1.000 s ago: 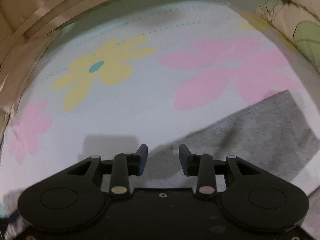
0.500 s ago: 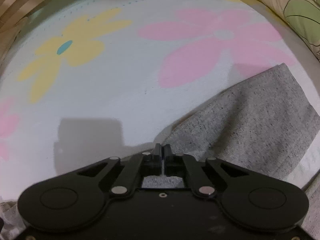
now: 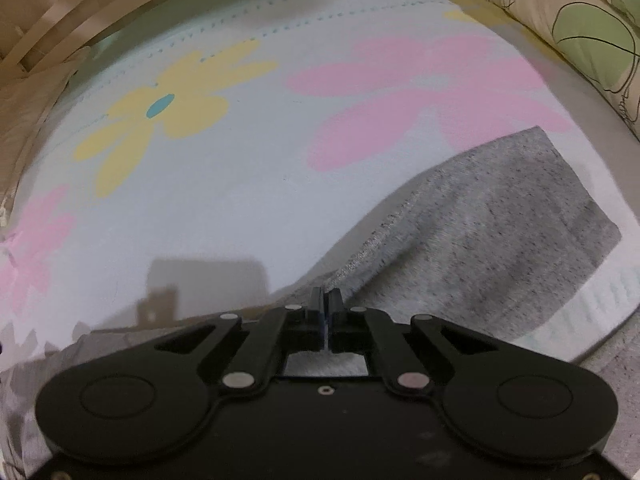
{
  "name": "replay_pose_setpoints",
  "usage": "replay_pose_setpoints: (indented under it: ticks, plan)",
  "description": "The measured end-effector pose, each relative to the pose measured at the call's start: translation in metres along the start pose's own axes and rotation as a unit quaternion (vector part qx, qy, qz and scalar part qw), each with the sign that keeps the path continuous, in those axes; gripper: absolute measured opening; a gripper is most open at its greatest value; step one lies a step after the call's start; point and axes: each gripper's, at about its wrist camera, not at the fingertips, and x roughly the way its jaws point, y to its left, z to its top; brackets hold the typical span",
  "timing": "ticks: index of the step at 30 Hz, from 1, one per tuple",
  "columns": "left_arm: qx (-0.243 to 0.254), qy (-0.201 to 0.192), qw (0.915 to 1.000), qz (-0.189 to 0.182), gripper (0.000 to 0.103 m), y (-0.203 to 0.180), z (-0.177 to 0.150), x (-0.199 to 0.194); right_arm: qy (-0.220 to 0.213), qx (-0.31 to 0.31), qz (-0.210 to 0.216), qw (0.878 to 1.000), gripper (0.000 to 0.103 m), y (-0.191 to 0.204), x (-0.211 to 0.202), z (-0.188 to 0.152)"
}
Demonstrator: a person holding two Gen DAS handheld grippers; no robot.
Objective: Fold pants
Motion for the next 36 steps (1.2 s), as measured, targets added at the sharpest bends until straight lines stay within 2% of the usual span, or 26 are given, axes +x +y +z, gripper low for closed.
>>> replay_pose_setpoints:
  ticks: [4,7,10,12,14,16,19,22,24,28,30,33,34,36]
  plan:
    - [-0.019,0.034,0.9992,-0.014,0.063,-0.005,0.0,0.013,-0.003,-0.008,0.006,1.0,0.002,-0.013,-0.009,-0.012]
    - [0.012,0.049,0.9982,-0.033,0.062,-0.014,0.0,0.013,-0.004,-0.015,0.009,1.0,0.002,-0.019,-0.01,-0.018]
    - [0.076,-0.006,0.9938,-0.081,0.062,-0.022,-0.001,-0.003,-0.001,-0.012,0.015,1.0,0.002,-0.025,-0.007,-0.021]
    - [0.12,-0.035,0.9871,-0.099,0.062,-0.025,-0.003,-0.012,0.002,-0.009,0.02,1.0,0.002,-0.03,-0.005,-0.021]
    - [0.165,-0.027,0.9794,-0.113,0.062,-0.025,-0.003,-0.015,0.003,-0.007,0.025,1.0,0.002,-0.034,-0.004,-0.021]
    - [0.211,-0.006,0.9682,-0.134,0.062,-0.023,-0.003,-0.014,0.005,-0.007,0.029,1.0,0.002,-0.033,-0.005,-0.019]
    - [0.259,-0.005,0.9554,-0.142,0.062,-0.019,-0.008,-0.016,0.008,-0.009,0.03,0.999,0.002,-0.035,0.001,-0.019]
    - [0.326,0.008,0.9337,-0.149,0.062,-0.02,-0.016,-0.014,0.01,-0.009,0.031,0.999,0.002,-0.037,0.004,-0.019]
    - [0.364,0.005,0.9213,-0.137,0.062,-0.024,-0.023,-0.014,0.01,-0.01,0.031,0.999,0.002,-0.038,0.006,-0.018]
    - [0.388,0.021,0.9111,-0.138,0.062,-0.031,-0.027,-0.005,0.011,-0.013,0.028,0.999,0.002,-0.035,0.006,-0.018]
    - [0.408,0.037,0.9007,-0.143,0.062,-0.038,-0.029,0.003,0.011,-0.015,0.026,0.999,0.002,-0.034,0.006,-0.018]
    - [0.442,0.063,0.8859,-0.127,0.062,-0.048,-0.039,0.02,0.011,-0.016,0.025,0.999,0.002,-0.031,0.004,-0.017]
    - [0.446,0.069,0.884,-0.122,0.062,-0.05,-0.042,0.025,0.011,-0.017,0.024,1.0,0.002,-0.03,0.003,-0.017]
    - [0.441,0.076,0.887,-0.113,0.056,-0.053,-0.044,0.034,0.011,-0.019,0.023,0.999,0.002,-0.028,0.003,-0.016]
